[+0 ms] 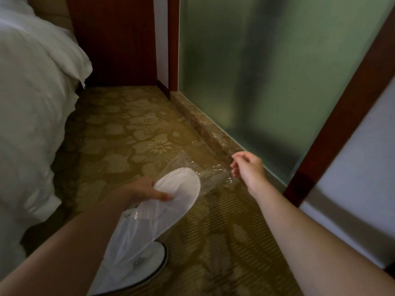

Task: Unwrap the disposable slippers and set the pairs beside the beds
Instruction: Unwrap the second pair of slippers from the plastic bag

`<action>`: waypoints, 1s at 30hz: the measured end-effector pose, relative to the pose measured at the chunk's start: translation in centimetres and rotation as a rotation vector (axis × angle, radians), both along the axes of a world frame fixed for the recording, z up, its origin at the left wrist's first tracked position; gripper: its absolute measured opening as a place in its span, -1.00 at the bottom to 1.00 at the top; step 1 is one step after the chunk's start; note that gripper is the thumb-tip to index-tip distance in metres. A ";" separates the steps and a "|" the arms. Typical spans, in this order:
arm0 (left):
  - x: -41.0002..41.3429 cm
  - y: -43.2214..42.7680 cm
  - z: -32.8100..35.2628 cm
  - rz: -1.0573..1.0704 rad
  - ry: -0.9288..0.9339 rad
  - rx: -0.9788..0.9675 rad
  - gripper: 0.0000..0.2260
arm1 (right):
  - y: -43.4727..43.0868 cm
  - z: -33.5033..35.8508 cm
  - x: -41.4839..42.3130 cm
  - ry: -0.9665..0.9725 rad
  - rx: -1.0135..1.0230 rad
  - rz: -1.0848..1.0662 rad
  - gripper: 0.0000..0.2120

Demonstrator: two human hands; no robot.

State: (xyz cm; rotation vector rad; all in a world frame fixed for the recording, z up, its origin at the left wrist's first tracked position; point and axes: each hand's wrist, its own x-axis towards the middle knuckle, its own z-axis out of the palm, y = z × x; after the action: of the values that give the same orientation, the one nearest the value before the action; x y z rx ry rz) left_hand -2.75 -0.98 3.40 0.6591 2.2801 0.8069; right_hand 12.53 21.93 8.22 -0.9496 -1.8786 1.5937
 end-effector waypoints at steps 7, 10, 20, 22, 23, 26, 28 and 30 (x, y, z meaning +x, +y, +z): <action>1.1 0.5 0.7 -0.189 0.025 -0.057 -0.73 | -2.4 0.2 -1.7 -0.329 0.126 0.505 -0.83; 1.3 0.8 0.5 -0.266 0.051 -0.079 -0.66 | -2.7 0.0 -1.7 -0.415 0.150 0.597 -0.74; 1.2 1.7 -0.2 -0.235 0.143 -0.041 -0.74 | -3.3 -0.4 -1.2 -0.556 0.219 0.696 -0.58; 1.1 2.2 -0.3 -0.127 0.300 -0.039 -0.48 | -3.2 -0.4 -1.5 -0.524 0.257 0.632 -0.68; 1.1 2.4 -0.3 -0.050 0.375 -0.046 -0.37 | -3.0 -0.5 -1.6 -0.509 0.265 0.589 -0.70; 1.0 2.7 -0.2 0.140 0.495 -0.071 -0.23 | -2.2 -1.2 -1.8 -0.445 0.196 0.443 -0.72; 1.3 2.8 -0.2 0.256 0.497 -0.088 -0.22 | -1.9 -1.7 -1.7 -0.379 0.085 0.351 -0.72; 1.6 2.8 -0.3 0.400 0.418 -0.054 -0.17 | -1.7 -2.0 -1.6 -0.302 -0.038 0.280 -0.71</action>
State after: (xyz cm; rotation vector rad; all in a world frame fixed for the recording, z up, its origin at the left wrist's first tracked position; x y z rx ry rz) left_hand -1.12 1.84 3.08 0.3729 2.8622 0.8433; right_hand 10.94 20.26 6.17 -1.0270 -2.2794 1.7274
